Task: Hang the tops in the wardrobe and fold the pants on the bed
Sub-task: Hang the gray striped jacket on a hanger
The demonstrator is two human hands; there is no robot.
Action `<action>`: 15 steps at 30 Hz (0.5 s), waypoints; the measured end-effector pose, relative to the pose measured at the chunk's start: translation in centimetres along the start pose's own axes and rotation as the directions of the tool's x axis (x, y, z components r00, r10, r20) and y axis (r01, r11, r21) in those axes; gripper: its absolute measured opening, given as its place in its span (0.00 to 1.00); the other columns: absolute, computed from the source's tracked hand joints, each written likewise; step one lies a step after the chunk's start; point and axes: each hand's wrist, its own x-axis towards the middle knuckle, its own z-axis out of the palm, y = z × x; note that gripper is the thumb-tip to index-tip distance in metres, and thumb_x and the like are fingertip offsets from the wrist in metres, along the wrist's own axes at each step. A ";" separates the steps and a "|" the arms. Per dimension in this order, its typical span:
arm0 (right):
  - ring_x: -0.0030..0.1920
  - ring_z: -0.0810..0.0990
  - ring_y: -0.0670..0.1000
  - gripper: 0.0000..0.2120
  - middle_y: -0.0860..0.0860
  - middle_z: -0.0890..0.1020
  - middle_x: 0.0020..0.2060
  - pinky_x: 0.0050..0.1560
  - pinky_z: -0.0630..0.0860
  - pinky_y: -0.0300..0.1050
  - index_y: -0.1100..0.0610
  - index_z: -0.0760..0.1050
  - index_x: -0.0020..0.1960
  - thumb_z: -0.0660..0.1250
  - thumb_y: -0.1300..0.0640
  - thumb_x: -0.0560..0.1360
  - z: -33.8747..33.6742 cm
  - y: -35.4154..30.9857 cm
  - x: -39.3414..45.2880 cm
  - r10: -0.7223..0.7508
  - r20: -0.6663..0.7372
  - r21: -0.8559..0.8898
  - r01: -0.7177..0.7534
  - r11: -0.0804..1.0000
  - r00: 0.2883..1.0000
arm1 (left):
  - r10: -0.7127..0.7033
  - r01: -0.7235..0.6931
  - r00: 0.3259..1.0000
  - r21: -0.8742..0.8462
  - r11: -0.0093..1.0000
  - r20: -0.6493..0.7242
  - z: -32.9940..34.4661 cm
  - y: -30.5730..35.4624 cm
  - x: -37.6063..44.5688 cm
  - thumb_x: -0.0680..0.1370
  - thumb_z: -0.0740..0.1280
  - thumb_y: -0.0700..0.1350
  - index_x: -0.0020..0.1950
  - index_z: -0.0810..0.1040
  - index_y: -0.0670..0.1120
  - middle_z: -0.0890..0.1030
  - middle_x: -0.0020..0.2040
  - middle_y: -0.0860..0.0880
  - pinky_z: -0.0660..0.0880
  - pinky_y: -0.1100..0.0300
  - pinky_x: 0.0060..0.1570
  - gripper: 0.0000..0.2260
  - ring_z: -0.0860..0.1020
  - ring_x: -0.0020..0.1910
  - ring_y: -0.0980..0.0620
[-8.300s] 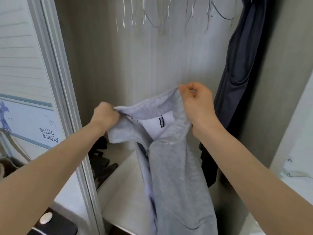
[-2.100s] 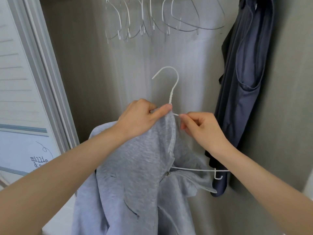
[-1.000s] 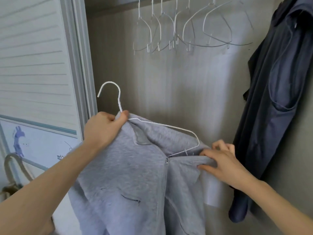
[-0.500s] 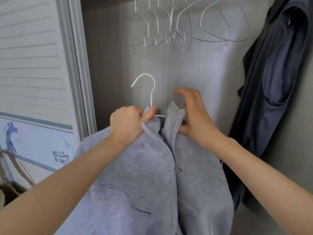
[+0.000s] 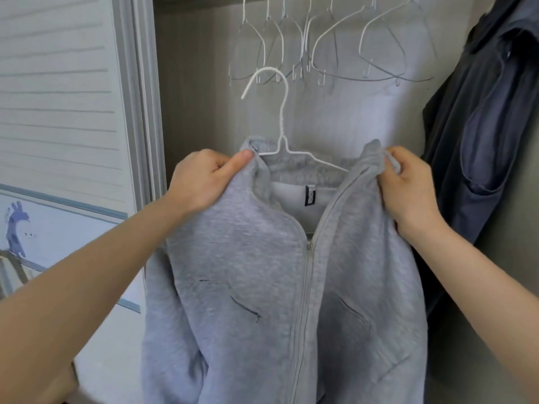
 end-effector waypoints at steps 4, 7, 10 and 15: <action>0.27 0.63 0.38 0.19 0.51 0.67 0.29 0.28 0.62 0.29 0.67 0.65 0.34 0.62 0.58 0.80 -0.1 0.5 -0.4 -0.031 -0.034 -0.005 0.031 1.000 0.999 | -0.032 0.032 0.999 -0.015 0.999 0.004 0.1 -1.3 -0.4 0.72 0.50 0.74 0.28 0.67 0.39 0.69 0.23 0.48 0.68 0.53 0.33 0.38 0.68 0.26 0.48; 0.25 0.67 0.39 0.05 0.49 0.71 0.27 0.27 0.63 0.28 0.57 0.74 0.44 0.65 0.57 0.78 -0.1 1.2 -0.9 -0.014 0.048 -0.089 0.018 0.996 0.999 | -0.053 0.053 0.999 -0.009 0.999 0.004 0.8 -1.8 -1.0 0.72 0.52 0.73 0.27 0.67 0.39 0.69 0.23 0.48 0.68 0.54 0.33 0.37 0.68 0.26 0.48; 0.31 0.75 0.40 0.03 0.44 0.77 0.30 0.32 0.67 0.34 0.48 0.73 0.48 0.64 0.55 0.78 0.0 1.6 -1.1 0.001 0.214 -0.258 0.056 0.964 0.977 | -0.081 0.081 0.997 -0.074 0.994 -0.001 1.4 -1.2 -1.1 0.71 0.56 0.73 0.28 0.64 0.39 0.64 0.23 0.48 0.66 0.53 0.32 0.36 0.63 0.26 0.49; 0.37 0.74 0.45 0.08 0.49 0.80 0.37 0.39 0.69 0.42 0.53 0.73 0.49 0.62 0.65 0.76 2.4 0.4 -1.1 -0.024 0.359 -0.186 0.097 0.978 0.933 | 0.058 -0.060 0.997 0.037 0.998 0.044 3.5 1.7 -0.5 0.69 0.51 0.76 0.26 0.62 0.42 0.64 0.22 0.50 0.68 0.54 0.32 0.36 0.66 0.26 0.50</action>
